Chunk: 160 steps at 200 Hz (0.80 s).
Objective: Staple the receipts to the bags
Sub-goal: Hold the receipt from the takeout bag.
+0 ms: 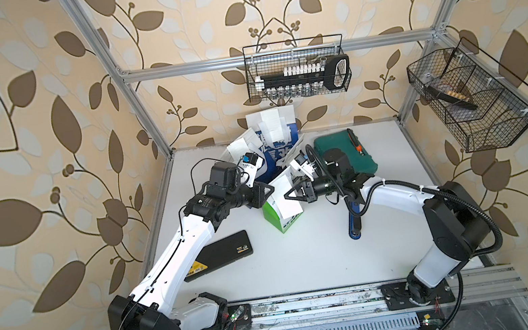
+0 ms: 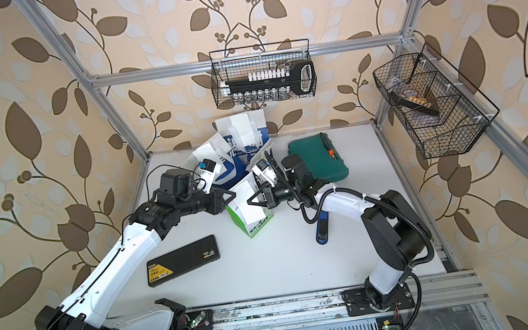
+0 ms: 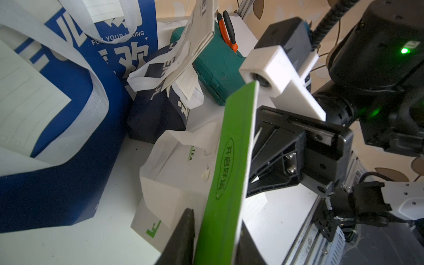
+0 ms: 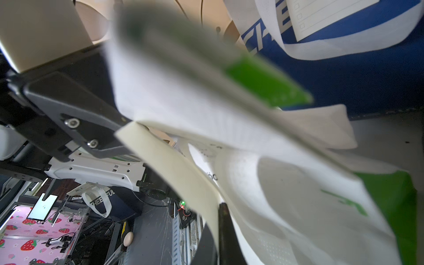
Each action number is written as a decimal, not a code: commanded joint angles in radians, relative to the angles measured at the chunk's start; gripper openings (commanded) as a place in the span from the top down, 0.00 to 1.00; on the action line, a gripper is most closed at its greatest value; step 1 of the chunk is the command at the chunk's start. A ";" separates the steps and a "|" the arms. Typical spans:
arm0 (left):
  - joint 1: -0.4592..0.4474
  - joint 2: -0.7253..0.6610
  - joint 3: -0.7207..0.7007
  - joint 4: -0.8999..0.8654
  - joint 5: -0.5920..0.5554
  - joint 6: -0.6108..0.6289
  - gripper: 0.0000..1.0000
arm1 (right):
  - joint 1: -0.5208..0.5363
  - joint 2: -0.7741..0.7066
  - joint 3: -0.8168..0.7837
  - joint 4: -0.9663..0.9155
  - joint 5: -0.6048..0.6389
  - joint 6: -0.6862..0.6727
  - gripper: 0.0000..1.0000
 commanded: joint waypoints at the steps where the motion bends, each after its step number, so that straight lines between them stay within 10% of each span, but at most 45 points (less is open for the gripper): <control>1: 0.003 0.004 0.016 0.023 -0.003 0.005 0.82 | -0.004 0.021 0.013 0.039 -0.023 0.021 1.00; 100: -0.004 0.042 0.064 -0.062 0.056 0.067 1.00 | -0.007 0.014 0.058 -0.014 0.019 -0.030 1.00; 115: -0.005 0.048 0.072 -0.075 0.054 0.073 0.77 | -0.005 0.014 0.073 -0.050 0.017 -0.062 1.00; 160: -0.006 0.051 0.077 -0.075 0.054 0.073 0.73 | -0.005 0.014 0.079 -0.067 0.012 -0.070 1.00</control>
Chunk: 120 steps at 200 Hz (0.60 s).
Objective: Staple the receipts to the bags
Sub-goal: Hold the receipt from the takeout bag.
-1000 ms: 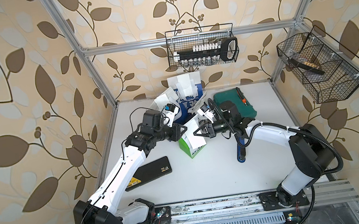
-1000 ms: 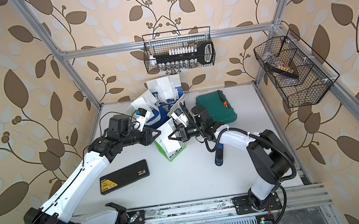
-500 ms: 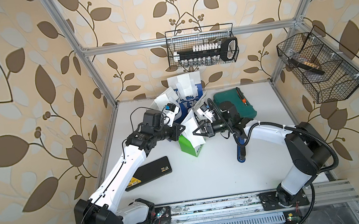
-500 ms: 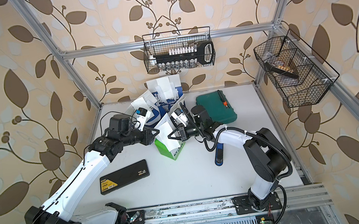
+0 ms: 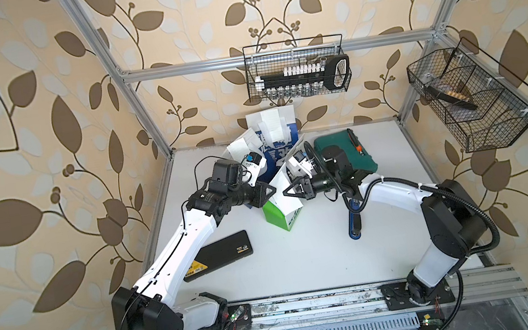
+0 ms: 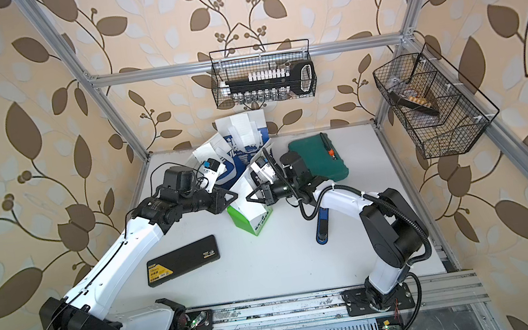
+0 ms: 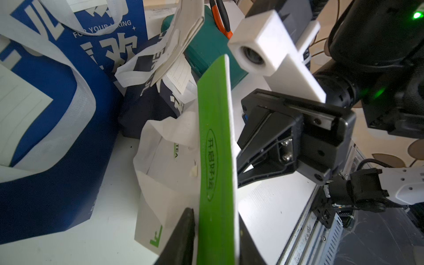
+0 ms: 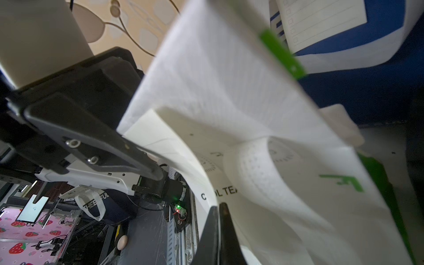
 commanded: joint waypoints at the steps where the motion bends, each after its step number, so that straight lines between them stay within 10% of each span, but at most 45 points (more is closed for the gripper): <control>1: -0.005 0.005 0.035 -0.019 0.017 0.017 0.73 | 0.000 -0.003 0.027 -0.022 -0.001 -0.030 1.00; 88: -0.012 0.022 0.043 -0.013 0.018 0.012 1.00 | 0.002 0.000 0.025 -0.040 0.052 -0.033 1.00; 120: -0.033 0.071 0.093 -0.082 -0.074 0.053 1.00 | -0.042 -0.095 -0.036 -0.084 0.289 -0.001 0.56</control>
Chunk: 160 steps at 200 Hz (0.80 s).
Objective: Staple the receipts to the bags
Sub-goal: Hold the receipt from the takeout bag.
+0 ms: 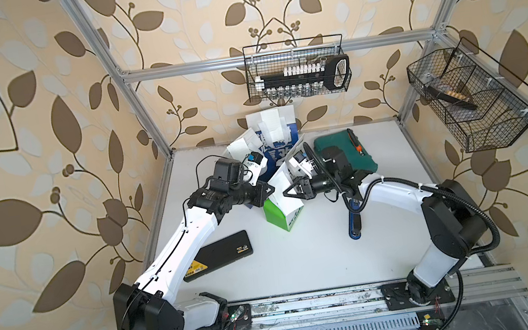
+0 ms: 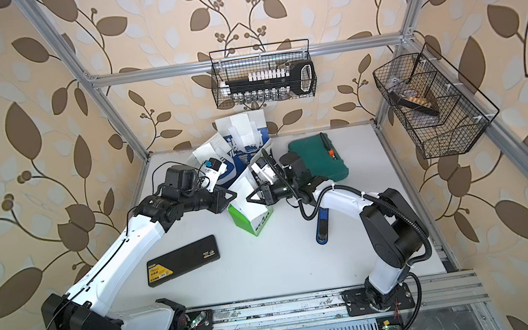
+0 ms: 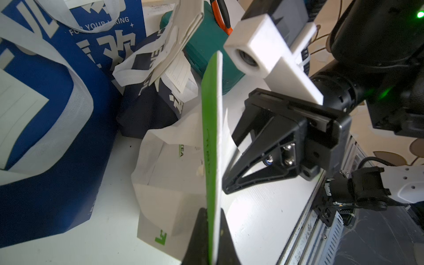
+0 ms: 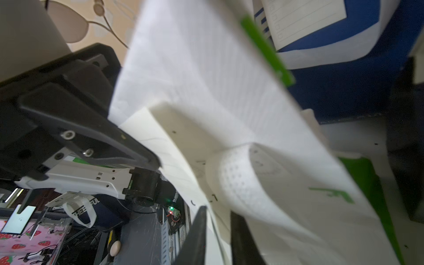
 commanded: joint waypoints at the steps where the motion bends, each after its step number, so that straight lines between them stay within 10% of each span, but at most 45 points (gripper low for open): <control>1: -0.022 0.039 0.062 -0.065 -0.067 0.044 1.00 | -0.038 -0.091 -0.037 -0.040 0.204 0.011 0.55; 66: -0.088 0.097 0.132 -0.156 -0.119 0.181 1.00 | -0.088 -0.339 -0.160 -0.648 1.179 0.201 0.41; 160: -0.105 0.087 0.179 -0.198 -0.017 0.258 1.00 | -0.113 -0.101 -0.229 -0.736 0.999 0.248 0.53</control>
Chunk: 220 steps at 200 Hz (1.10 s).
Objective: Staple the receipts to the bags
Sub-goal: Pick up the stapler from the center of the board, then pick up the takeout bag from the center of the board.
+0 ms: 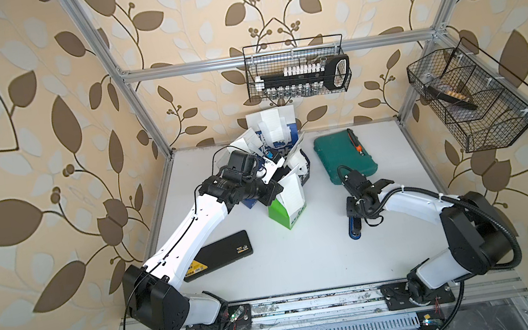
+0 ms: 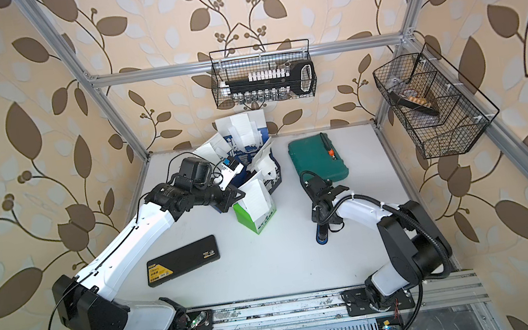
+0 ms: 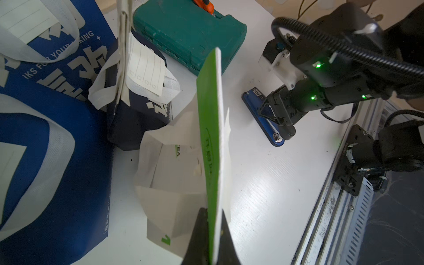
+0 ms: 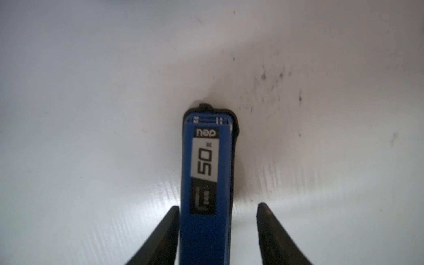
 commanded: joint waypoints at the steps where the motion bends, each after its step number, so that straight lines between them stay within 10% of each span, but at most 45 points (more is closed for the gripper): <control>1: -0.011 -0.011 0.036 -0.068 0.043 0.047 1.00 | -0.001 0.021 0.005 -0.024 -0.027 0.004 0.53; 55: -0.011 -0.027 0.045 -0.113 0.087 0.104 1.00 | -0.013 -0.041 0.033 0.056 -0.174 -0.115 1.00; 107: -0.011 -0.028 -0.001 -0.084 0.088 0.098 1.00 | 0.081 -0.323 0.240 0.299 -0.186 -0.245 1.00; 220: -0.011 -0.027 0.001 -0.017 0.130 0.008 1.00 | 0.265 -0.166 0.441 0.732 -0.119 -0.131 1.00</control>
